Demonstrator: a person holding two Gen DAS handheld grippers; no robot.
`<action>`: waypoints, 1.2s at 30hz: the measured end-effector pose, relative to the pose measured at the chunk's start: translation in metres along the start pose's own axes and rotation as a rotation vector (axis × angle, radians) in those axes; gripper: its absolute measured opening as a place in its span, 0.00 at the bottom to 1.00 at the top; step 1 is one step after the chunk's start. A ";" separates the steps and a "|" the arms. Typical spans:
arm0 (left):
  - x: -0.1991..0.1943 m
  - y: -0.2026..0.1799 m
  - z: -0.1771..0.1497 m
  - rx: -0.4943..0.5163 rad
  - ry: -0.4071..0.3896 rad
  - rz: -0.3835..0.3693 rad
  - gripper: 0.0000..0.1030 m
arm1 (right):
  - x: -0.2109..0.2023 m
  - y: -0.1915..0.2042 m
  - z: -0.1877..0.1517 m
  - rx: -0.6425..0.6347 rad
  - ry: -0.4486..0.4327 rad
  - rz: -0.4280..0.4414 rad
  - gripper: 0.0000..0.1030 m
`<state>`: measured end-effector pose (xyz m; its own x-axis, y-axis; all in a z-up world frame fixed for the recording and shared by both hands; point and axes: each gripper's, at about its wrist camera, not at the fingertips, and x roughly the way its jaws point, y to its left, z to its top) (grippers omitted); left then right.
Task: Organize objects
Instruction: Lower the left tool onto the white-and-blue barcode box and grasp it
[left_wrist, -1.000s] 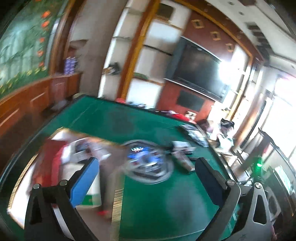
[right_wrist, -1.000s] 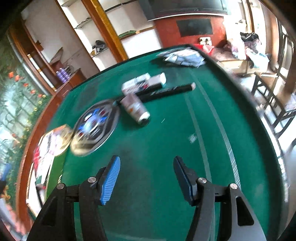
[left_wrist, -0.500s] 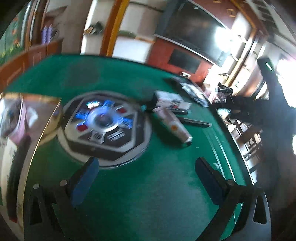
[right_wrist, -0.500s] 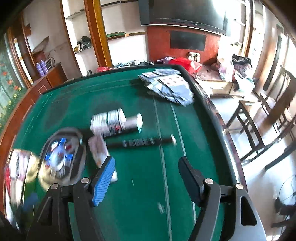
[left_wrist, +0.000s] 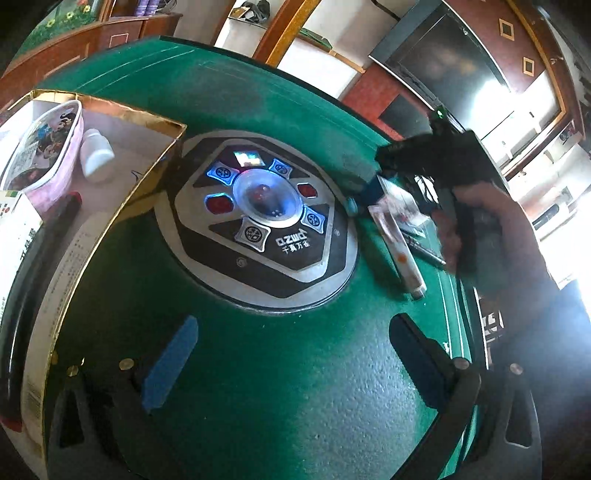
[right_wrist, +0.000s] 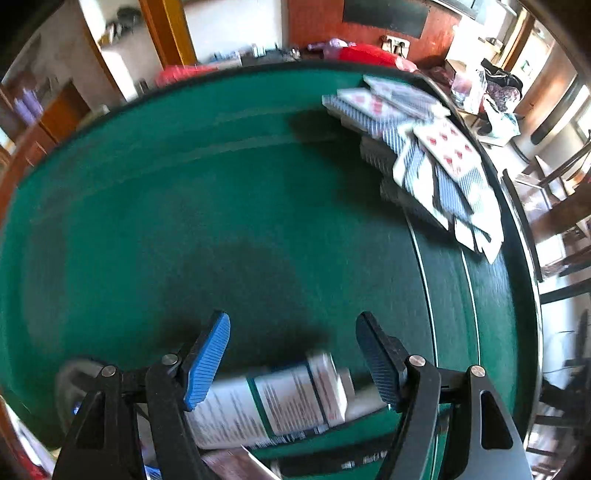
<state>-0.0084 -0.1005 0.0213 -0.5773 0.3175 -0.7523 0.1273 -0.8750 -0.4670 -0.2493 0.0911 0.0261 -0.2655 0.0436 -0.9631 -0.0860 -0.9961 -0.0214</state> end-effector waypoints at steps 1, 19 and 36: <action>0.000 0.000 0.000 -0.002 0.004 -0.004 1.00 | -0.003 -0.004 -0.013 0.014 0.002 0.011 0.73; -0.016 -0.022 -0.004 0.136 -0.119 -0.023 1.00 | -0.217 -0.116 -0.278 -0.060 -0.390 0.169 0.84; -0.025 -0.118 -0.081 0.835 -0.155 0.295 1.00 | -0.118 -0.184 -0.339 0.184 -0.353 0.358 0.92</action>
<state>0.0566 0.0239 0.0577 -0.7244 0.0381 -0.6884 -0.3056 -0.9128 0.2710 0.1229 0.2431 0.0527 -0.6129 -0.2418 -0.7522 -0.0893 -0.9247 0.3700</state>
